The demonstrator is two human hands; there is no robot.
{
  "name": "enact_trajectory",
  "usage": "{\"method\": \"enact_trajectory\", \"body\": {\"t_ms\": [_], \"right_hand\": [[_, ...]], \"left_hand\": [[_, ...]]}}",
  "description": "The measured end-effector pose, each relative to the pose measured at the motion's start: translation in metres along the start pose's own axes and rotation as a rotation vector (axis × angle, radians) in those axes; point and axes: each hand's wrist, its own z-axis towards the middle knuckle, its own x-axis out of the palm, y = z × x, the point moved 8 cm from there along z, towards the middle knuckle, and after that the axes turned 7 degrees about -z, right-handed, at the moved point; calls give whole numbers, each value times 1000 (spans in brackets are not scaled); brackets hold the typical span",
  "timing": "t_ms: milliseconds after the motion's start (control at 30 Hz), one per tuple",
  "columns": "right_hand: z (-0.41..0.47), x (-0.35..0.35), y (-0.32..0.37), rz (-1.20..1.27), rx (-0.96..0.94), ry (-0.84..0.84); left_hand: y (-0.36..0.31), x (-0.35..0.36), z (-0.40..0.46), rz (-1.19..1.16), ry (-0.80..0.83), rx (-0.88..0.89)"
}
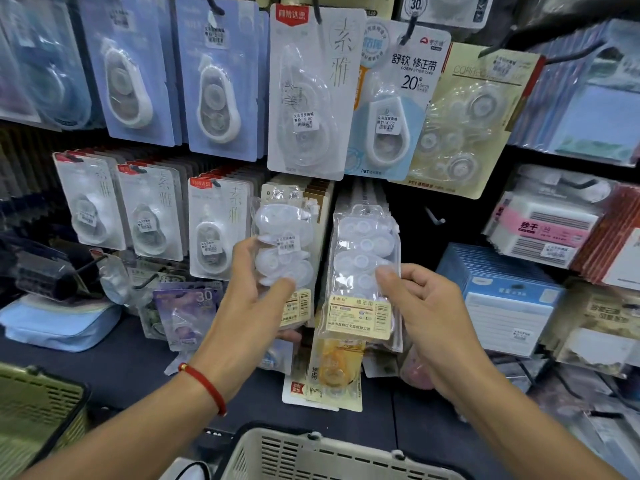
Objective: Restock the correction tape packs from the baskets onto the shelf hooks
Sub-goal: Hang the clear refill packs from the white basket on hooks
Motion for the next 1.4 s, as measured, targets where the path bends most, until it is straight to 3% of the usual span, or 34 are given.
{"method": "enact_trajectory", "body": {"t_ms": [133, 200, 267, 333, 433, 500, 567, 667, 733, 767, 833, 900, 1000, 1100, 1233, 1333, 1400], "right_hand": [[3, -2, 1, 26, -21, -10], [6, -3, -3, -85, -27, -17], [10, -9, -6, -479, -97, -80], [7, -8, 0, -920, -301, -180], [4, 26, -1, -1292, -658, 4], [16, 38, -17, -1481, -590, 167], [24, 39, -27, -1553, -536, 204], [18, 36, -17, -1258, -591, 149], [12, 17, -4, -939, -588, -15], [10, 7, -4, -759, -522, -44], [9, -2, -15, -338, -259, 65], [6, -11, -25, -85, -106, 115], [-2, -37, -29, 2, -50, 2], [-6, -61, -37, 124, 30, -154], [-5, -89, -29, 138, 29, -314], [-5, -92, -24, 85, 49, -323], [-8, -92, -22, 64, 55, -338]], "left_hand": [[-5, -2, 2, -35, -41, 37], [-7, -6, 3, -33, -73, 56], [-7, -10, 3, -19, -95, 71], [-7, -11, 3, 2, -91, 78], [-2, -4, 2, 26, -69, 46], [0, 4, 0, 45, -45, 26], [1, 14, -3, 41, -1, 12], [5, 28, -7, -22, 85, -29], [8, 36, -10, -32, 148, -41], [10, 41, -11, -29, 182, -41], [15, 54, -14, -29, 240, -56], [22, 72, -18, -48, 294, -109], [33, 100, -21, 64, 360, -105], [28, 113, -23, 548, 384, 198], [17, 118, -13, 1024, 396, 531], [25, 118, 2, 1338, 415, 556], [32, 115, 7, 1417, 434, 542]]}}
